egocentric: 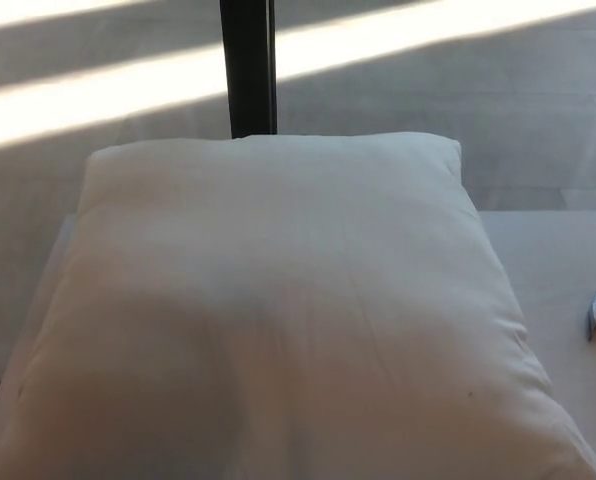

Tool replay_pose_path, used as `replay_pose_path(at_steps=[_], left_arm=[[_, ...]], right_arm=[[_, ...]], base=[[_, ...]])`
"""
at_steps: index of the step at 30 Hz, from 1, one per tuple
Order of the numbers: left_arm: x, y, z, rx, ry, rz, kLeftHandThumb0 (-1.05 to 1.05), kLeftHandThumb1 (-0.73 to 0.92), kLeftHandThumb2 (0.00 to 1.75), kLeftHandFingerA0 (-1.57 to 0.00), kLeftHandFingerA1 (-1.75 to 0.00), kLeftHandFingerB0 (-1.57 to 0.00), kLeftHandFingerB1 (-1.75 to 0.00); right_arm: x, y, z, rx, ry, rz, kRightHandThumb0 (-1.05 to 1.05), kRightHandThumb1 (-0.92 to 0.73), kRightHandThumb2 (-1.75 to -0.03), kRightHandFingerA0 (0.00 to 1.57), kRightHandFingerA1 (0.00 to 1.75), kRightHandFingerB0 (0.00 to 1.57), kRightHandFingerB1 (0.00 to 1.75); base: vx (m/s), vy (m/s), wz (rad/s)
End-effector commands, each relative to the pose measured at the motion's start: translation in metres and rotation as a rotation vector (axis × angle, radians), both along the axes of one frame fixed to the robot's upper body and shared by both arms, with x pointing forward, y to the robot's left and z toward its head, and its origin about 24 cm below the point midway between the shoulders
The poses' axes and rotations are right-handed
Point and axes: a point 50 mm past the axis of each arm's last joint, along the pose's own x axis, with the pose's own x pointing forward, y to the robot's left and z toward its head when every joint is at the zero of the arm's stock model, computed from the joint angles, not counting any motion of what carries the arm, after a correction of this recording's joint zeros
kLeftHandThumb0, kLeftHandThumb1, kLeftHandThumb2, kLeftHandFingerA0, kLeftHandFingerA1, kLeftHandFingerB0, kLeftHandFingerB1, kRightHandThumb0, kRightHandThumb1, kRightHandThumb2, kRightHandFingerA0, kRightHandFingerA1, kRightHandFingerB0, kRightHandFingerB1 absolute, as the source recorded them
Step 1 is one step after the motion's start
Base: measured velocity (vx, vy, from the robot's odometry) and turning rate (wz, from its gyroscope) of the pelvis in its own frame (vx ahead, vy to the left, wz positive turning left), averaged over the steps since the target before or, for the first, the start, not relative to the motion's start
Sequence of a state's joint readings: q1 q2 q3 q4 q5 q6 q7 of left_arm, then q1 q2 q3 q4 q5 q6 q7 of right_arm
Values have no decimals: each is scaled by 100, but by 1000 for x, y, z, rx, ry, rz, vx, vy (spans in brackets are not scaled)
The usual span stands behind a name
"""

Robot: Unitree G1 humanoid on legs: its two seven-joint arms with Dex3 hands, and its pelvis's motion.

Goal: A hammer is kept on the right hand side and a pillow is kept on the left hand side on the desk infront of the robot and the robot uses its right hand to pick up the hammer and makes a downward swinging motion to hit the pillow

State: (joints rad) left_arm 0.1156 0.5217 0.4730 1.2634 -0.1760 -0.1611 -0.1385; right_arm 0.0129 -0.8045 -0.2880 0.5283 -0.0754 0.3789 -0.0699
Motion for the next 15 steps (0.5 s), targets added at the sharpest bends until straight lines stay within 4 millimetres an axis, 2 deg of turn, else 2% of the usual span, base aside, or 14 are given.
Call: replay_pose_path(at_steps=[1, 2, 3, 4, 7, 8, 10, 11, 12, 13, 15], left_arm=[[-2, 8, 7, 27, 21, 0, -63, 80, 64, -52, -60, -56, -47], [-2, 8, 7, 24, 22, -1, -63, 80, 64, -52, -60, -56, -47], [-3, 8, 7, 20, 12, 9, -64, 79, 64, -52, -59, -55, -47], [-3, 8, 7, 20, 14, 7, -64, 79, 64, -54, -60, -55, -48], [-5, 7, 5, 18, 23, 29, -63, 79, 63, -57, -57, -56, -47], [-5, 7, 5, 17, 18, 13, -62, 80, 64, -56, -59, -55, -48], [-4, 7, 6, 15, 5, 12, -62, 80, 64, -55, -61, -55, -48], [-2, 6, 6, 21, 13, 12, -62, 80, 64, -56, -60, -56, -48], [-1, 6, 5, 32, 25, -7, -63, 81, 64, -56, -60, -58, -48], [0, 5, 4, 30, 28, -9, -62, 80, 64, -56, -60, -57, -49], [-1, 3, 2, 17, 27, 0, -62, 80, 64, -56, -60, -57, -49]], right_arm=[[-56, -29, -24, 107, -304, -317, -91, -64, -94, 0, 16, 4, 6], [-58, -28, -28, 137, -361, -340, -91, -64, -94, 0, 16, 4, 6], [-60, -25, -36, 180, -450, -385, -91, -61, -88, 0, 6, 8, 11], [-61, -22, -42, 208, -478, -407, -84, -58, -86, 0, 7, 11, 19], [-61, -19, -54, 329, -573, -475, -78, -57, -85, 0, 8, 7, 21], [-57, -15, -62, 509, -719, -572, -69, -54, -85, 0, 15, 5, 18], [-54, -13, -68, 633, -860, -653, -62, -52, -85, 0, 18, 0, 18], [-56, -12, -74, 651, -874, -669, -52, -80, -63, 0, 23, 2, 24], [-59, -7, -84, 719, -906, -769, -53, -80, -63, 0, 33, 0, 26], [-61, -1, -94, 778, -965, -876, -47, -74, -62, 10, 45, 20, 37], [-65, 4, -101, 821, -1034, -980, -47, -74, -62, 10, 45, 20, 37]], base=[[0, 0, 0], [0, 0, 0], [0, 0, 0], [0, 0, 0], [0, 0, 0], [0, 0, 0], [0, 0, 0], [0, 0, 0], [0, 0, 0], [0, 0, 0], [0, 0, 0]])
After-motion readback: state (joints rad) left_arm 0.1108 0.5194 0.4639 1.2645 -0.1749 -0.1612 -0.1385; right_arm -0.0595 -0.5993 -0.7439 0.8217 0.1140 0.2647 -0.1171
